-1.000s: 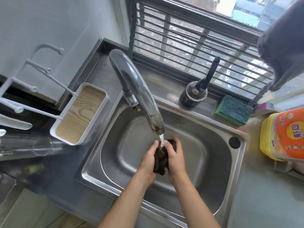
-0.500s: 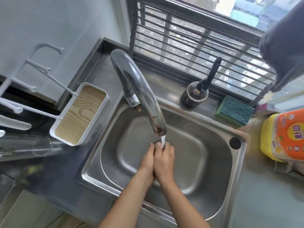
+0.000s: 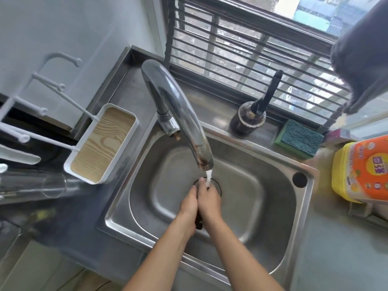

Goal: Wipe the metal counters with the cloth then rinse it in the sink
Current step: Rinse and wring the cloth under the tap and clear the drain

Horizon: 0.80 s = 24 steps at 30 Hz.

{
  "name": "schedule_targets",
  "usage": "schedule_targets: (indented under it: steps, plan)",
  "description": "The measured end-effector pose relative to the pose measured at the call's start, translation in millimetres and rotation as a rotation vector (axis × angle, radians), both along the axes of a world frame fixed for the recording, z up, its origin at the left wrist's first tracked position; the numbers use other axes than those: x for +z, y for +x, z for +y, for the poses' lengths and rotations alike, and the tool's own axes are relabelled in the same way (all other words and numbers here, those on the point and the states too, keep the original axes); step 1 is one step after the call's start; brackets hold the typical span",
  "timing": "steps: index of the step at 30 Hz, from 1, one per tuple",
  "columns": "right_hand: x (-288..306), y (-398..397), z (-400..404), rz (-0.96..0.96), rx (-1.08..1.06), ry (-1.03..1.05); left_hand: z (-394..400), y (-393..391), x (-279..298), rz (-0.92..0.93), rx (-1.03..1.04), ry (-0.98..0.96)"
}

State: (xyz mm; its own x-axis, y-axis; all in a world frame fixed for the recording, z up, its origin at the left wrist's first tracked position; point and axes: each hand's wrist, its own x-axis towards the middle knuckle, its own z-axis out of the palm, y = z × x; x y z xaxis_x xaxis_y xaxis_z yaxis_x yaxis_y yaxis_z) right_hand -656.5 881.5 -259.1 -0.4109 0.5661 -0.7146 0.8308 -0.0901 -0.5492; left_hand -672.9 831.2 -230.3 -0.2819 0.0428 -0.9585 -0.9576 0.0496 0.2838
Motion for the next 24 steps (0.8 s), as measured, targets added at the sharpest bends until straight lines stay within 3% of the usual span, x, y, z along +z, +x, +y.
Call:
schedule_targets:
  steps: [2, 6, 8, 11, 14, 17, 20, 22, 24]
  plan:
    - [-5, -6, 25, -0.137, -0.132, -0.121, 0, 10, -1, 0.004, -0.038, -0.002]
    - [-10, -13, 54, -0.101, -0.347, -0.300, 4, -3, 1, 0.051, -0.026, -0.024]
    - [7, -9, 42, -0.039, -0.249, -0.235, 1, -16, 1, 0.066, 0.057, -0.037]
    - [24, 3, 3, 0.087, 0.019, -0.063, 4, -19, 13, -0.008, 0.083, 0.089]
    - [13, 4, 6, -0.025, -0.064, 0.095, 11, -5, 13, -0.005, -0.055, 0.046]
    - [-3, -1, 35, -0.174, -0.265, -0.316, 6, -2, 16, 0.027, -0.163, 0.001]
    - [5, -3, 49, -0.087, -0.312, -0.535, -3, -13, 9, 0.043, -0.017, -0.056]
    - [13, -2, 39, -0.002, -0.273, -0.453, -4, -18, 4, 0.024, 0.108, -0.041]
    - [24, 5, 12, 0.063, 0.013, -0.178, 0, -15, 2, -0.041, 0.177, 0.065]
